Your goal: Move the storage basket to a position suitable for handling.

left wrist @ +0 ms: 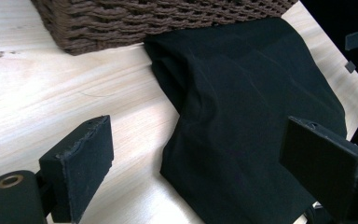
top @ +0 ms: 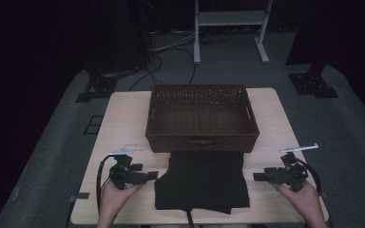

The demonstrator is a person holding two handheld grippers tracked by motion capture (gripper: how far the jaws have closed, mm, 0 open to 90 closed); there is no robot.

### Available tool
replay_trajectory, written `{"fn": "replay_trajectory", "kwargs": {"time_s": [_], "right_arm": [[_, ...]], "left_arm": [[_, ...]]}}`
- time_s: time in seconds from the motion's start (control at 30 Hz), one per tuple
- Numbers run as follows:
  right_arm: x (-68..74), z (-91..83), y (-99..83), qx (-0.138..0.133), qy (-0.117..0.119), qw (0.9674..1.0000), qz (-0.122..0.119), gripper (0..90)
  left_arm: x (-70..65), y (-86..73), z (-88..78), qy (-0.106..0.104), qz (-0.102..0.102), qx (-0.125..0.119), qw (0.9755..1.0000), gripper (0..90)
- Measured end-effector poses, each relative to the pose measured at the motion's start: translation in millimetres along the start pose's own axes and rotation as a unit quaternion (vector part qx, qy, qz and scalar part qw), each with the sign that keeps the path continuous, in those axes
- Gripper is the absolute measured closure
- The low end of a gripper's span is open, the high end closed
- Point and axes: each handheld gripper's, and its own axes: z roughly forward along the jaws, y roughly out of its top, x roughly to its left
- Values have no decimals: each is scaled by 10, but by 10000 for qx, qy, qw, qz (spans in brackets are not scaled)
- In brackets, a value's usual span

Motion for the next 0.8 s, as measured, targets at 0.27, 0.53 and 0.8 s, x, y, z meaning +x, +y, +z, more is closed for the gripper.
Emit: {"fn": "replay_trajectory", "kwargs": {"time_s": [0.27,0.53,0.8], "right_arm": [[44,81,37,111,14,9999,-34,238],[71,178,68,216,6,9998,-39,237],[96,258,91,294,15,9995,-63,237]], "left_arm": [[-56,41,81,-49,57,75,9999,88],[-91,53,177,-99,88,161,9998,88],[-107,59,252,-108,83,236,9996,88]]}}
